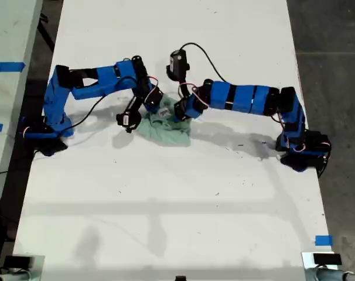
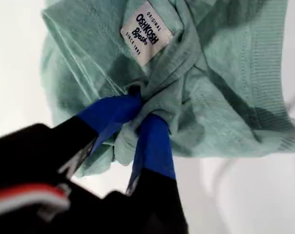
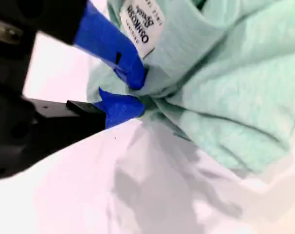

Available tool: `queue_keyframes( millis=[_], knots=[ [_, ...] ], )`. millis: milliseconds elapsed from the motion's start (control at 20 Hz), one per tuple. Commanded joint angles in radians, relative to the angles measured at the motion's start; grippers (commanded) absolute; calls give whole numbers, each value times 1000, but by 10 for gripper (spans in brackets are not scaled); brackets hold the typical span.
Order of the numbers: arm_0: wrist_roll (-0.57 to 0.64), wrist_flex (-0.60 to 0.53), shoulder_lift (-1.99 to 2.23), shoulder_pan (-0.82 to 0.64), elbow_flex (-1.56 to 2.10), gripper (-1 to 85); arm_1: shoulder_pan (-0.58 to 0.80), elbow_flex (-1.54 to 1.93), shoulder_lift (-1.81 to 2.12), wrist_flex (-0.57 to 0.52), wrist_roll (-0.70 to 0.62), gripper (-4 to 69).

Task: Fold tshirt

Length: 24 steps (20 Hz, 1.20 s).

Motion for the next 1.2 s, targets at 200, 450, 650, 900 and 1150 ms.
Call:
queue_keyframes(
  millis=[200,450,650,900,1150],
  knots=[
    [38,12,-23,-115,-135,226,43,-72,-38,81,81,290],
    [32,149,264,-110,-117,211,55,-80,215,290,72,331],
    [0,290,477,-78,-72,180,43,28,494,420,101,335],
    [-95,195,810,31,313,175,-3,322,825,437,202,338],
    [-259,-81,1325,112,966,115,-74,756,1178,330,376,334]
  ],
)
